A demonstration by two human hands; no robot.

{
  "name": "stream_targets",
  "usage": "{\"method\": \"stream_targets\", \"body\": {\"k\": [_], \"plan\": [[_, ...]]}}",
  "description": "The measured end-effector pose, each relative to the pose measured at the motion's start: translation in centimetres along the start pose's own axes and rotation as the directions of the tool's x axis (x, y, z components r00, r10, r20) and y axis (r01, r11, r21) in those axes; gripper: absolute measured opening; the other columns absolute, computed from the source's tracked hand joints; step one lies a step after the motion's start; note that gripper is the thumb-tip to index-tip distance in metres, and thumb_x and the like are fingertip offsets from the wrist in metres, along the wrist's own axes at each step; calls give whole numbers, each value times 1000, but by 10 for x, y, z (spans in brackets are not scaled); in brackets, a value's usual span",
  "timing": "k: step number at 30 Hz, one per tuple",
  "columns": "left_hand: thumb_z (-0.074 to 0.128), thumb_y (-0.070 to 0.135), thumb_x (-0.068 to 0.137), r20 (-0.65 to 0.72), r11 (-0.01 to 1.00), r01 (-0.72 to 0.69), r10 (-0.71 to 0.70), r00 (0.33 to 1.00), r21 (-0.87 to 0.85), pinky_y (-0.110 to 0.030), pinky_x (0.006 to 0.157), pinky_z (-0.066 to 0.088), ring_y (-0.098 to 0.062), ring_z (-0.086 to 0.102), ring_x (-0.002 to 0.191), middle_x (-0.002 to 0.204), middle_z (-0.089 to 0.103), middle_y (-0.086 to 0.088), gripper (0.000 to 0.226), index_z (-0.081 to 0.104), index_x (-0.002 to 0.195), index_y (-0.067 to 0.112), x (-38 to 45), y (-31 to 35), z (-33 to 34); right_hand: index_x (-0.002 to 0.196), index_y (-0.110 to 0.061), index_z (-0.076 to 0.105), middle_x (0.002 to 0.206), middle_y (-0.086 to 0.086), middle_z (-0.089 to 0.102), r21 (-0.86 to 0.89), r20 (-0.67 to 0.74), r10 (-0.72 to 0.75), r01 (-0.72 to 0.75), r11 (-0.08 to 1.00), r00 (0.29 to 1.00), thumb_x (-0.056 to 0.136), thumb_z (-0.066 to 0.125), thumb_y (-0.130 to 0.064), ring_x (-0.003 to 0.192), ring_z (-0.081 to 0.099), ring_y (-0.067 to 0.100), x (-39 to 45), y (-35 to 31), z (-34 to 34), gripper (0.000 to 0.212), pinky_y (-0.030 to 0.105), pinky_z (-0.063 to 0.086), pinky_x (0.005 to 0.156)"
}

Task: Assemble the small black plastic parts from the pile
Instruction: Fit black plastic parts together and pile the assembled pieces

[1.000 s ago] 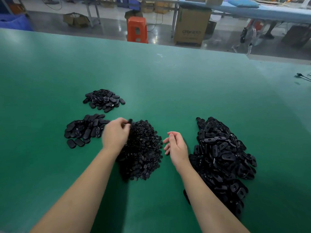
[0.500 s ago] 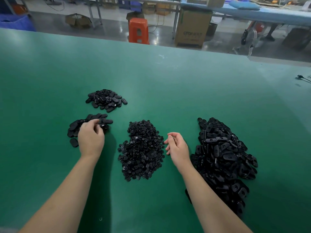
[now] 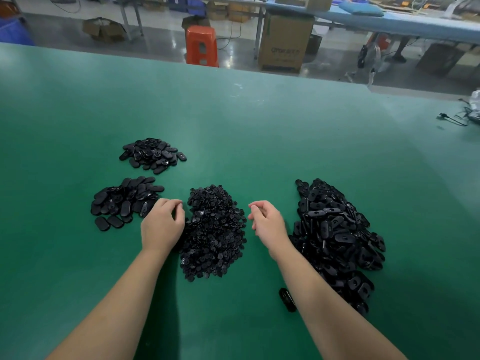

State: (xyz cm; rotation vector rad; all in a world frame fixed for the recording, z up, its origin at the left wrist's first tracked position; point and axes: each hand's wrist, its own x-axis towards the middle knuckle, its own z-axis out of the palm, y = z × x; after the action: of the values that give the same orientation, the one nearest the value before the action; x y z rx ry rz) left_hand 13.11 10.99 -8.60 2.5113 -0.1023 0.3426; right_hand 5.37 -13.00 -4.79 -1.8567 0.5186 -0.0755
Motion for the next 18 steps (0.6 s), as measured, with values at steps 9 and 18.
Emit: {"method": "stream_targets", "body": {"k": [9,18], "plan": [[53,29,101,6,1000,12,-12,1000,22,-28,62,43,-11,55,76,105,64,6,24,73,109,18,0,-1,4,119,-22,66,117,0,66,-836,59,-15,57,545,998,95,52,-13,99,62,20,33,-27,-129,30,33,52,90],[52,26,102,20,999,44,-44,999,14,-28,64,44,-10,53,78,108,64,5,25,73,111,16,0,-3,5,127,-26,61,126,4,56,-954,128,116,91,285,985,94,64,-24,106,61,26,33,-12,-158,33,37,52,91]]}}
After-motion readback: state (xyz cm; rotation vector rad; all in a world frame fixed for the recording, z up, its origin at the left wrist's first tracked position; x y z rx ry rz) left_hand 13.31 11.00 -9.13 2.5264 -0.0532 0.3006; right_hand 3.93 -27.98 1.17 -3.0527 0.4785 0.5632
